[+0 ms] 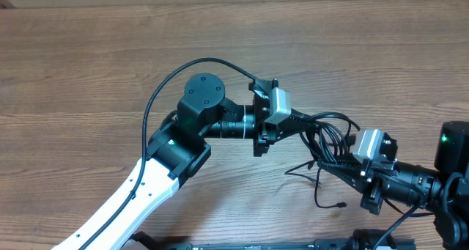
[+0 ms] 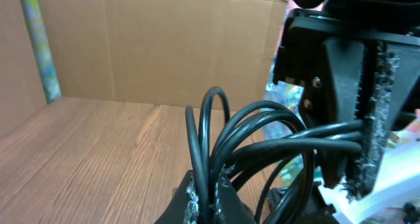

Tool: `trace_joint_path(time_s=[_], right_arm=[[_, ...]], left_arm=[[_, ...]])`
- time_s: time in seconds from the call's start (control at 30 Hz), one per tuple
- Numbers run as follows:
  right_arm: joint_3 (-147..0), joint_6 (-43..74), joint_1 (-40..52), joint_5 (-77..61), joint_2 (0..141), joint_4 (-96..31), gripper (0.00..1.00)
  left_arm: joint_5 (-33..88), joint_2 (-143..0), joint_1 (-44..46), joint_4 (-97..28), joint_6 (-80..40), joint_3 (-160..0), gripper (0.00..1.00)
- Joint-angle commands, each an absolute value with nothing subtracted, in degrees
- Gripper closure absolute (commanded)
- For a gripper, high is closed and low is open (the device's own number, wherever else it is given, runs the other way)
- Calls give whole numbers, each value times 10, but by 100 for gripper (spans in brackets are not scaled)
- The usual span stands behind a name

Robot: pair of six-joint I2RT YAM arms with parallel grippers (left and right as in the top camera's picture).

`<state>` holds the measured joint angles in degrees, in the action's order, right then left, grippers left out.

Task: Untangle cables

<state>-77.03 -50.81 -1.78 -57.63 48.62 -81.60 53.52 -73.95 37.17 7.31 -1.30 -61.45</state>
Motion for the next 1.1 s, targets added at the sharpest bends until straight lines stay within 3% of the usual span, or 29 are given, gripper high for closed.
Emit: trace_joint_path(time_s=[0.0,0.4,1.07], right_arm=[[-773,-510,-16,-608,484,-816,96],[-773,-510,-16,-588,484,-822,96],[-773,-510,-16,-555,484,-846,96]], left_arm=[[466,-741,375,67,-28,-621,96],[313,-741,373,46,-165,-621,96],[295,-741,296,40,-321,-621,96]])
